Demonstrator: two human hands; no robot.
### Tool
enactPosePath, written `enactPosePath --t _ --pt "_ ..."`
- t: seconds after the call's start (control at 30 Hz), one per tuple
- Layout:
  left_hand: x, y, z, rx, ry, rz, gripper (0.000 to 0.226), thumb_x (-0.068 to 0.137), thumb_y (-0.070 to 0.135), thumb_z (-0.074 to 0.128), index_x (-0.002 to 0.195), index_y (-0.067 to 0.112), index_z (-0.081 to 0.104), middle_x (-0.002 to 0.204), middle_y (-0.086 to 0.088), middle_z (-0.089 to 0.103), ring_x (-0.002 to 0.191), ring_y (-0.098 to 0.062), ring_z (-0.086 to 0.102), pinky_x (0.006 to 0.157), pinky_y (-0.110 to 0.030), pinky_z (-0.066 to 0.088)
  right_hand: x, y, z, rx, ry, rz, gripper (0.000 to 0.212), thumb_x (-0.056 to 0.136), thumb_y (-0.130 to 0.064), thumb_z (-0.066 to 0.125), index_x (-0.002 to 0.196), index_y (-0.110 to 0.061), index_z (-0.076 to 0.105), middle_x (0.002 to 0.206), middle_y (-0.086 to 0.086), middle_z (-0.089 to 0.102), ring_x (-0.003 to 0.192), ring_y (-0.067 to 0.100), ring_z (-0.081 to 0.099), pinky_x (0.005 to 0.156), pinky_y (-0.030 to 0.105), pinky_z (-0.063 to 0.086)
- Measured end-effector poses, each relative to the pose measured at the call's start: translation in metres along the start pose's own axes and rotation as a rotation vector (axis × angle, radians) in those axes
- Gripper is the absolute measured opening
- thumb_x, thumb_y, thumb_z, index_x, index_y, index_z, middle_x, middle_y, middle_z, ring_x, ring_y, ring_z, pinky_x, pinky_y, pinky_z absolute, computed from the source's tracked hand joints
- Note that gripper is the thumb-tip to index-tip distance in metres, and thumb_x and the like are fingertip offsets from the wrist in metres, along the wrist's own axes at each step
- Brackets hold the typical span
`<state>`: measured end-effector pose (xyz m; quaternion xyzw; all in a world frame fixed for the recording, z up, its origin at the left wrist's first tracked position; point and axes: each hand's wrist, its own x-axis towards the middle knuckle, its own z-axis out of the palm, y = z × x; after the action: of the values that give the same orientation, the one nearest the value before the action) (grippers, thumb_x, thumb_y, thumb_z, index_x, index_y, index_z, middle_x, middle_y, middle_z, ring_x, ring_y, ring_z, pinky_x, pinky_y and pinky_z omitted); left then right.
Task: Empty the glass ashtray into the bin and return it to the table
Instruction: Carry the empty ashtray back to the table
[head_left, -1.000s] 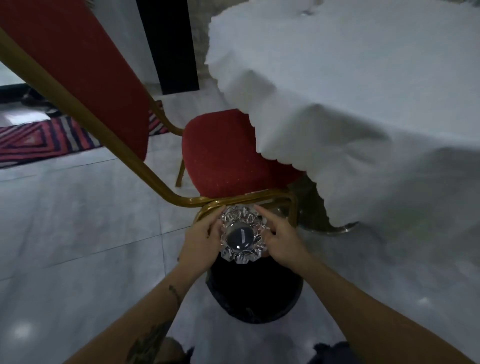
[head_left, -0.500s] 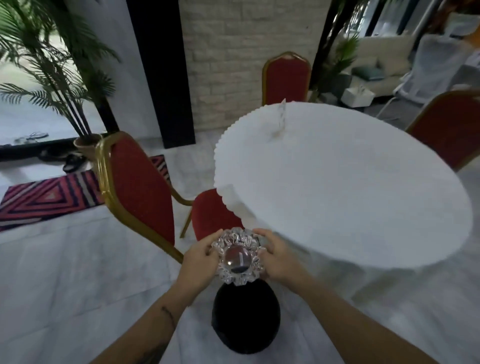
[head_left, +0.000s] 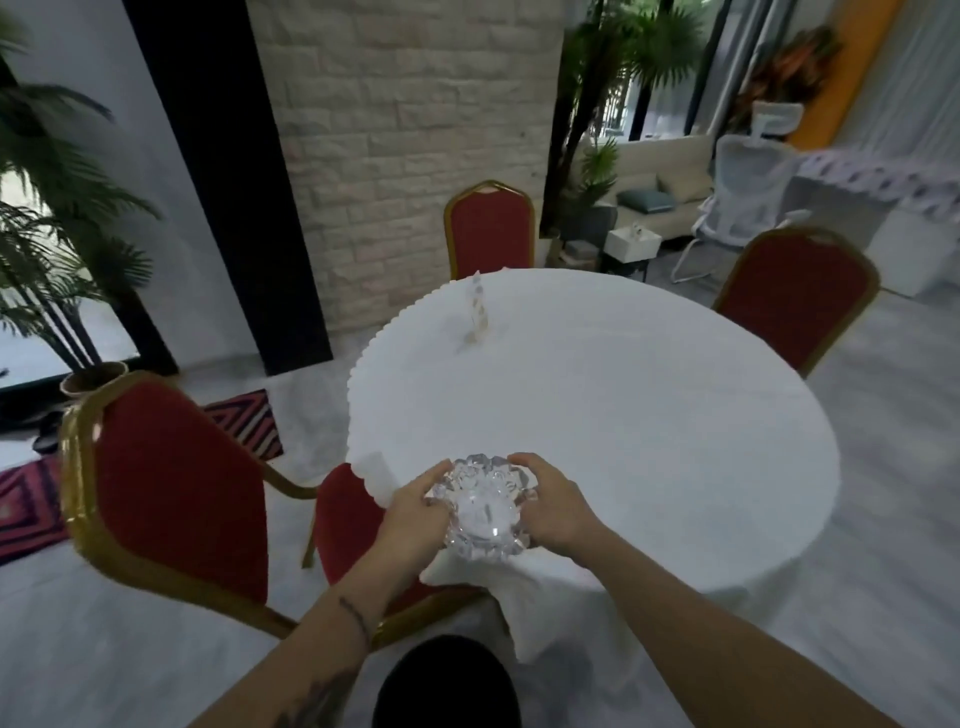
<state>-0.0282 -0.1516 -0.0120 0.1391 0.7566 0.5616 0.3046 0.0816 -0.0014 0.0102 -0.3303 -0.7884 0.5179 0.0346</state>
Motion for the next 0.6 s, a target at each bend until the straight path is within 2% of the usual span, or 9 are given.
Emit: enactPosePath --t 0.03,0.1,0.2,0.27,0.33,0.4,0.47,0.5,0.6 --pt "0.012 0.003 0.013 -0.020 0.008 -0.021 0.062 0.086 -0.005 0.044 0.130 0.035 0.060 0.075 0.000 0.070 0.060 -0.018 0.055 0.065 -0.040 0.051 0.012 0.005 -0.011 -0.009 0.003 0.015 0.064 0.082 0.010 0.041 0.127 -0.033 0.056 0.100 0.012 0.063 0.075 0.033 0.066 0.068 0.055 0.060" --pt "0.034 0.010 0.040 -0.015 0.026 -0.038 0.060 0.086 -0.002 0.045 0.129 0.036 0.060 0.089 0.001 0.074 0.074 -0.025 0.064 0.075 -0.042 0.056 0.040 0.015 -0.033 -0.033 0.000 0.044 0.060 0.082 0.007 0.040 0.127 -0.031 0.053 0.100 0.017 0.062 0.076 0.038 0.068 0.067 0.055 0.060" --pt "0.066 0.020 0.077 0.045 0.032 -0.061 0.059 0.086 0.005 0.046 0.131 0.043 0.057 0.101 0.006 0.075 0.097 -0.033 0.072 0.087 -0.045 0.059 0.076 0.029 -0.065 -0.069 0.009 0.086 0.050 0.083 0.002 0.046 0.126 -0.024 0.046 0.097 0.015 0.061 0.071 0.031 0.067 0.060 0.041 0.059" --pt "0.085 0.027 0.099 0.086 0.017 -0.062 0.059 0.087 0.010 0.047 0.125 0.054 0.057 0.111 0.008 0.073 0.102 -0.028 0.071 0.092 -0.047 0.058 0.099 0.039 -0.084 -0.066 0.019 0.107 0.044 0.084 0.000 0.048 0.122 -0.021 0.045 0.093 0.015 0.061 0.068 0.028 0.063 0.061 0.039 0.058" --pt "0.110 0.032 0.124 0.149 0.002 -0.052 0.060 0.087 0.013 0.047 0.108 0.068 0.058 0.112 0.013 0.072 0.101 -0.020 0.069 0.091 -0.042 0.059 0.127 0.052 -0.105 -0.085 0.010 0.134 0.041 0.083 -0.001 0.049 0.119 -0.020 0.048 0.092 0.015 0.063 0.072 0.032 0.067 0.064 0.042 0.059" --pt "0.129 0.035 0.144 0.200 0.017 -0.057 0.056 0.088 0.012 0.047 0.115 0.059 0.060 0.111 0.013 0.072 0.101 -0.019 0.068 0.091 -0.038 0.057 0.150 0.063 -0.120 -0.112 0.002 0.149 0.041 0.082 -0.001 0.049 0.118 -0.020 0.052 0.090 0.012 0.063 0.074 0.032 0.068 0.063 0.041 0.059" --pt "0.145 0.037 0.161 0.217 0.057 -0.076 0.051 0.089 0.013 0.046 0.128 0.042 0.060 0.120 0.011 0.070 0.107 -0.018 0.065 0.094 -0.031 0.053 0.168 0.071 -0.130 -0.131 0.008 0.146 0.041 0.082 -0.003 0.050 0.119 -0.020 0.054 0.085 0.007 0.061 0.066 0.024 0.061 0.056 0.032 0.052" --pt "0.152 0.037 0.168 0.226 0.076 -0.100 0.051 0.089 0.014 0.046 0.131 0.040 0.060 0.121 0.011 0.069 0.108 -0.017 0.063 0.093 -0.028 0.050 0.176 0.075 -0.133 -0.138 0.010 0.148 0.043 0.081 -0.003 0.049 0.120 -0.021 0.055 0.085 0.006 0.061 0.064 0.021 0.057 0.055 0.029 0.049" --pt "0.168 0.036 0.186 0.227 0.107 -0.137 0.052 0.089 0.011 0.046 0.134 0.036 0.057 0.121 0.011 0.067 0.107 -0.018 0.062 0.091 -0.025 0.047 0.195 0.081 -0.141 -0.157 0.003 0.148 0.051 0.079 -0.001 0.050 0.125 -0.021 0.056 0.086 0.001 0.058 0.071 0.024 0.060 0.062 0.029 0.051"
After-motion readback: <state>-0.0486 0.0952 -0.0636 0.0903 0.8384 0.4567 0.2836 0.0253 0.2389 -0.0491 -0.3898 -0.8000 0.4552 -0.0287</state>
